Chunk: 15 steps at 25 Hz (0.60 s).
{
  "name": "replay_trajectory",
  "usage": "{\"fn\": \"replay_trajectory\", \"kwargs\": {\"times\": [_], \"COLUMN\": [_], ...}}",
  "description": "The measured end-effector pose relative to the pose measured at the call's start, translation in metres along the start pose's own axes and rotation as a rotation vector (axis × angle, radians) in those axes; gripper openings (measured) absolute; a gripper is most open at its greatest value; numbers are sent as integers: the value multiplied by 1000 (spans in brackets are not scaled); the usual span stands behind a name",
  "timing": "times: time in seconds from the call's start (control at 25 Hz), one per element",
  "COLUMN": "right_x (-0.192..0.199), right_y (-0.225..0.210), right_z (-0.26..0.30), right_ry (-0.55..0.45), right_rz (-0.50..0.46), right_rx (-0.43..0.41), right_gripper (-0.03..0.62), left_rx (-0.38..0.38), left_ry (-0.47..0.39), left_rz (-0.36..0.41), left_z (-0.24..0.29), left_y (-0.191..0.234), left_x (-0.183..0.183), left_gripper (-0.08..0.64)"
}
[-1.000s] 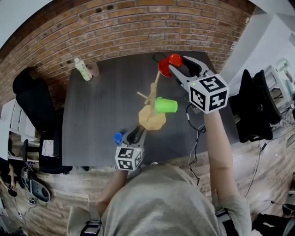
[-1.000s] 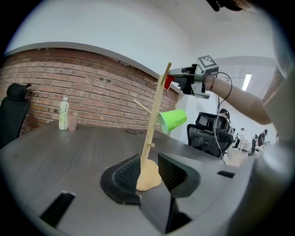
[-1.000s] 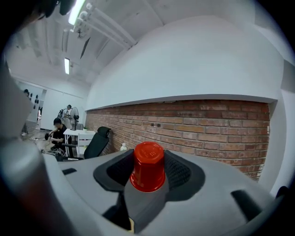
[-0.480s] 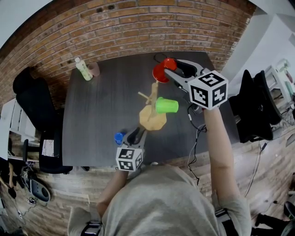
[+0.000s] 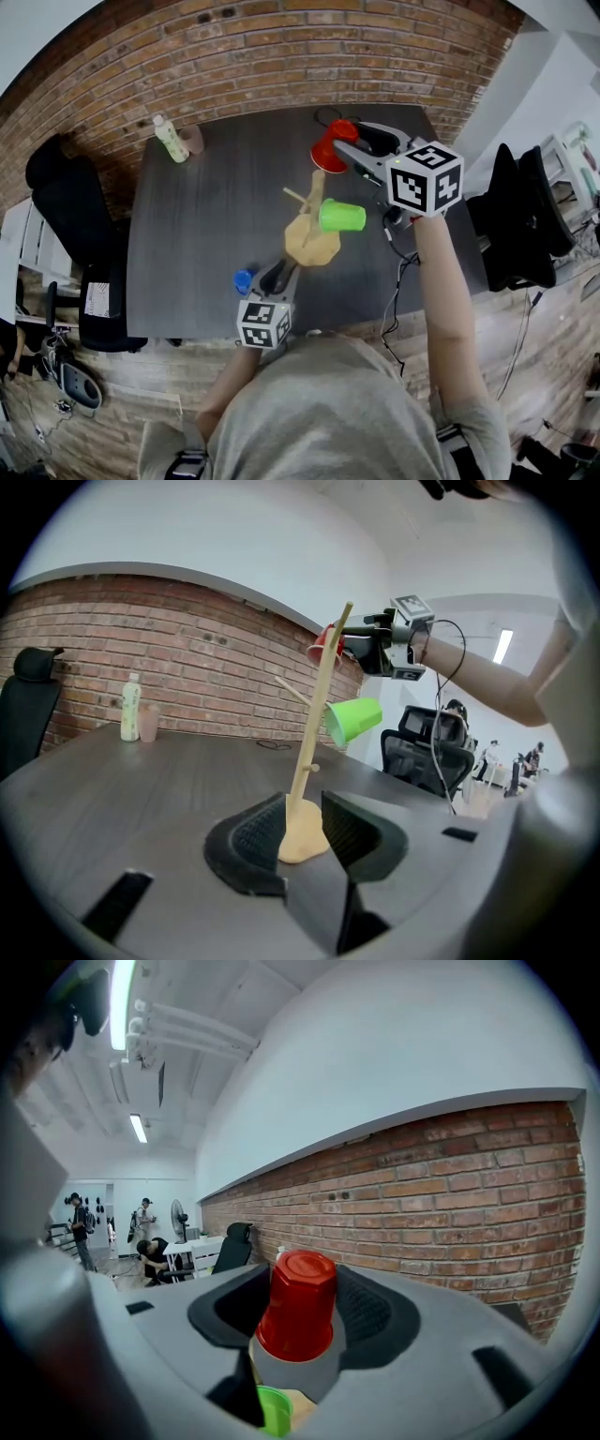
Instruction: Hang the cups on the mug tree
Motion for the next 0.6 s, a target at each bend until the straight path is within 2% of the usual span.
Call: {"fn": "replay_trajectory", "kwargs": {"times": [0.6], "right_x": [17], "right_y": [-9], "right_z": [14], "right_ry": [-13], "right_rz": [62], "right_rx": [20], "right_gripper": [252], "left_rx": [-16], "left_ry": [13], "left_rz": [-5], "left_z": [-3], "left_y": [3], "left_x": [3], "left_gripper": [114]}}
Point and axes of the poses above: the fingertips, and each gripper's own axes: z forward along the fingers, y to its left, x out of its underside, the point moved 5 cm from there along -z, backward along the fingers, and after that the axes turned 5 degrees about -y, right-handed, at the moved point
